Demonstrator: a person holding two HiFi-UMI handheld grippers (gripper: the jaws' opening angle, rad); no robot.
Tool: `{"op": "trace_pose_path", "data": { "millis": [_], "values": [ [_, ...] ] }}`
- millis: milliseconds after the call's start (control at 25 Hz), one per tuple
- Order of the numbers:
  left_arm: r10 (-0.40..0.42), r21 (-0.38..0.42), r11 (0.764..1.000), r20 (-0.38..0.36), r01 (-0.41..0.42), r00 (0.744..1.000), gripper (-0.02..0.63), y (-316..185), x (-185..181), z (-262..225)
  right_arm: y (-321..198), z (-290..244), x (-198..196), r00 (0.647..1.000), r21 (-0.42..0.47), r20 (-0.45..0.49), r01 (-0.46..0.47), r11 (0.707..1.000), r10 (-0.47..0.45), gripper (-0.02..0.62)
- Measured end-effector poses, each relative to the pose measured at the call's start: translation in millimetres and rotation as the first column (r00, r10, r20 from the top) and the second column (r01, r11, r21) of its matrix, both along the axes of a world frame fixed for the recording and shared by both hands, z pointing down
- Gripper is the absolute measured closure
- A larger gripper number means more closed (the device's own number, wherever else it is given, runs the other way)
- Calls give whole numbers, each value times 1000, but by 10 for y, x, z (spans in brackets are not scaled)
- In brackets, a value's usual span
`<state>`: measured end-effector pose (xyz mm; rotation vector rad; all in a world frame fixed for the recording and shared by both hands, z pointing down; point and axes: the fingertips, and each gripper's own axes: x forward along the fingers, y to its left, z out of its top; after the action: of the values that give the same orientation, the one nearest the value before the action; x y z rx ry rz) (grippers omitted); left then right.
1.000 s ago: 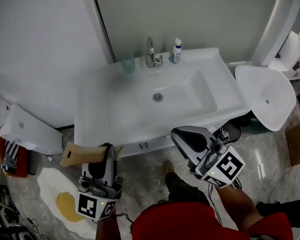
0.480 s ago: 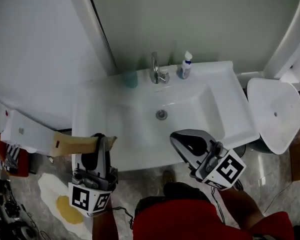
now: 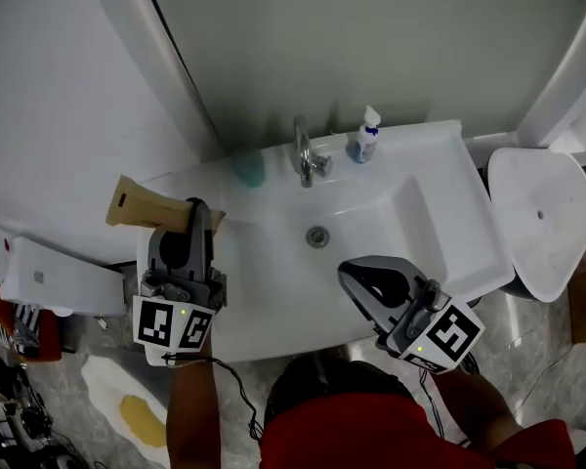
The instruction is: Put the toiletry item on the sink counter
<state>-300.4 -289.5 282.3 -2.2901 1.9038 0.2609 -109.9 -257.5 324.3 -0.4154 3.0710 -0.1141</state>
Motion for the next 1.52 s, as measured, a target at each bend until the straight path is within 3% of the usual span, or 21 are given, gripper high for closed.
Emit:
{"op": "trace_pose_path", "data": {
  "millis": [520, 760, 920, 1120, 1520],
  "values": [
    [108, -106, 989, 14, -106, 994, 571, -1230, -392, 586, -613, 139, -819, 994, -27, -10, -105, 994, 104, 568],
    [151, -166, 976, 44, -142, 988, 571, -1707, -388, 925, -808, 344, -1008, 976, -53, -99, -199, 978, 193, 566],
    [175, -213, 964, 63, -158, 983, 571, -1847, -356, 1111, -1043, 359, -1283, 962, -19, -104, -254, 967, 251, 566],
    [188, -258, 952, 70, -165, 980, 571, -1994, -412, 1279, -1193, 415, -1518, 958, -20, -126, -262, 965, 257, 568],
    [220, -341, 922, 79, -181, 972, 569, -2167, -398, 1630, -1158, 532, -1609, 953, -29, -167, -260, 965, 252, 566]
  ]
}}
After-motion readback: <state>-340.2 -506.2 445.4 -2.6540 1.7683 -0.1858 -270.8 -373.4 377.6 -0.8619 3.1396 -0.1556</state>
